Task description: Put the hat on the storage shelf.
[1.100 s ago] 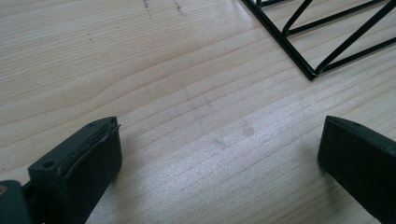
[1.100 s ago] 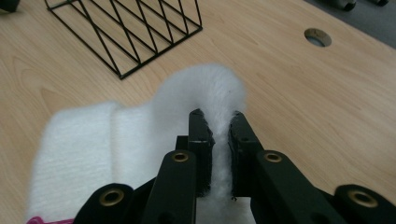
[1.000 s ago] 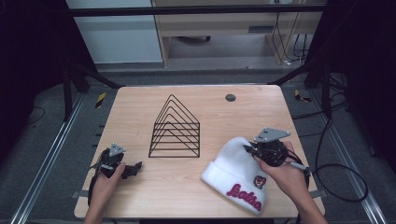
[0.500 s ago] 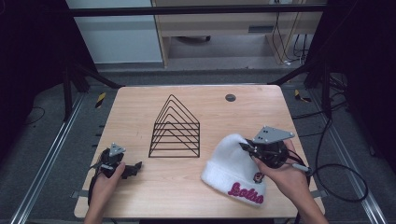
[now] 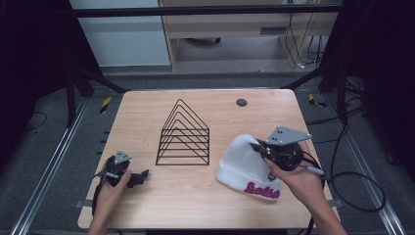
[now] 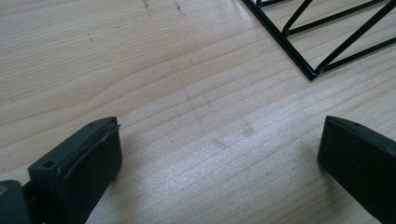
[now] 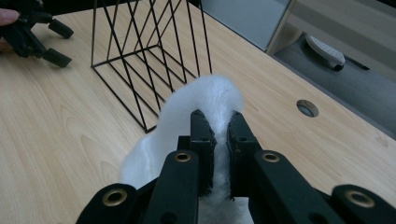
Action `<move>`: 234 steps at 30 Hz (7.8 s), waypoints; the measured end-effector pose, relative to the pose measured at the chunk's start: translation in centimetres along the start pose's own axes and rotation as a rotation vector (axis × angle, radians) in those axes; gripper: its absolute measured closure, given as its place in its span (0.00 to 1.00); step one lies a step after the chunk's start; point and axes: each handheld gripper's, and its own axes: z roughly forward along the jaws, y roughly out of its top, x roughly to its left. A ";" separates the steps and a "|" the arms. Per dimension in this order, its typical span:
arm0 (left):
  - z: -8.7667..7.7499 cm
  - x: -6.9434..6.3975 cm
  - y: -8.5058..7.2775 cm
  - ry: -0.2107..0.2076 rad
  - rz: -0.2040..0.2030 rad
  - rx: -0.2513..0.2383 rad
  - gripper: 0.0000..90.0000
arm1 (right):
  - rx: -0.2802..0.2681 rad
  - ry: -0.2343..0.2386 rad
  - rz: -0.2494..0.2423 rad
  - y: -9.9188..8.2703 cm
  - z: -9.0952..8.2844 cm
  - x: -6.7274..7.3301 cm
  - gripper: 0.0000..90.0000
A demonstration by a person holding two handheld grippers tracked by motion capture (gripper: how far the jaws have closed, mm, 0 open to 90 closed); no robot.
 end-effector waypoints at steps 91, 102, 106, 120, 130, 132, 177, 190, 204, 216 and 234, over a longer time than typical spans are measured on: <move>-10.4 -6.1 19.0 -0.241 0.191 -0.353 0.21 | -0.370 0.008 -0.099 21.5 2.3 -2.7 0.94; -9.2 -5.9 19.6 -0.247 0.187 -0.333 0.20 | -0.395 0.061 -0.108 22.1 2.9 -1.0 0.94; -9.0 -5.8 19.7 -0.248 0.187 -0.333 0.19 | -0.400 0.077 -0.115 22.2 3.1 -0.4 0.94; -8.7 -5.6 19.7 -0.254 0.184 -0.326 0.16 | -0.418 0.117 -0.131 22.6 3.4 0.9 0.94; -8.3 -5.9 19.8 -0.282 0.177 -0.325 0.19 | -0.421 0.132 -0.141 22.8 3.5 1.2 0.94; -8.4 -6.0 19.8 -0.293 0.178 -0.327 0.24 | -0.419 0.133 -0.142 22.8 3.6 1.3 0.94; -8.8 -5.5 18.3 -0.154 0.165 -0.328 0.82 | -0.339 0.118 -0.086 20.1 7.5 -1.0 0.93; -9.1 -4.9 17.6 -0.152 0.147 -0.345 0.83 | -0.330 0.124 -0.081 19.5 7.9 -1.0 0.93; -10.8 -5.7 18.2 -0.138 0.183 -0.368 0.83 | -0.348 0.106 -0.065 19.9 6.6 -1.8 0.93; -8.9 -4.5 17.4 -0.129 0.139 -0.345 0.83 | -0.306 0.114 -0.078 19.6 8.9 -1.6 0.93; -7.3 -3.8 15.7 -0.106 0.131 -0.312 0.83 | -0.278 0.136 -0.077 17.9 10.1 -0.8 0.93</move>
